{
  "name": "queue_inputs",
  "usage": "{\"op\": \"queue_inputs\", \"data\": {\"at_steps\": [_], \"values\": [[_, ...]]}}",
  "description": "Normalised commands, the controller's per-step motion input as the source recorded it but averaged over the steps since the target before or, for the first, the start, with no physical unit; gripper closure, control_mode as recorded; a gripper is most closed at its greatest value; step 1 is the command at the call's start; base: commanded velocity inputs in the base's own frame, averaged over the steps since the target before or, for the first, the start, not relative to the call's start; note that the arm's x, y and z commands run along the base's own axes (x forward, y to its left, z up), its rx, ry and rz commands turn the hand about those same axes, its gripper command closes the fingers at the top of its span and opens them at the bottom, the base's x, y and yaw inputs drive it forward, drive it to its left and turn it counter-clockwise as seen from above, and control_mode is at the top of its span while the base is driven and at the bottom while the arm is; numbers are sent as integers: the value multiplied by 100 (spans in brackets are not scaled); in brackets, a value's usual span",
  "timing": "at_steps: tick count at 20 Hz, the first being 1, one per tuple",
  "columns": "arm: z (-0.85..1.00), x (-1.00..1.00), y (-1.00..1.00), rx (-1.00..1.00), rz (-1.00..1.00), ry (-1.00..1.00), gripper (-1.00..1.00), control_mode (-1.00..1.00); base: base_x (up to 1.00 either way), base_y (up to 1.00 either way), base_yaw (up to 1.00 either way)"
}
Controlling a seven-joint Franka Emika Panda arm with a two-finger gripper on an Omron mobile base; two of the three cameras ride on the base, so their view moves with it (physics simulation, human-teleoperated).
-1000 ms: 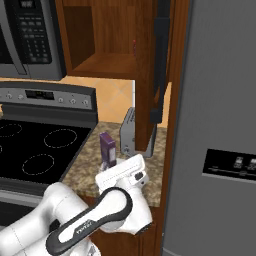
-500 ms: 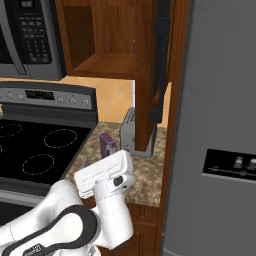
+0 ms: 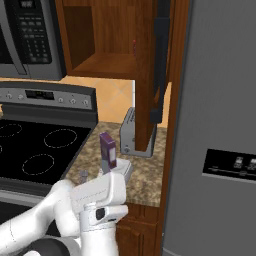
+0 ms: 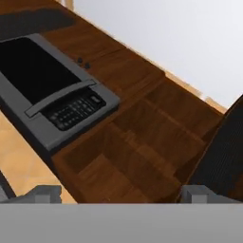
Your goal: Pick the cereal and place it on the digital scale for weighing, and close the cabinet.
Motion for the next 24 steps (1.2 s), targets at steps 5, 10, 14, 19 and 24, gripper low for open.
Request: {"op": "queue_inputs", "data": {"at_steps": [5, 10, 14, 19, 24], "values": [[33, -85, -5, -21, -44, -1, -100, -100, 0, 0, 0], [68, -56, -13, -8, -54, 10, -100, -100, 0, 0, 0], [95, -18, -5, 0, -27, 56, -100, -100, 0, 0, 0], [62, -16, -22, 0, -14, 60, -100, -100, 0, 0, 0], [16, -53, -24, 0, -3, 33, -100, -100, 0, 0, 0]]}}
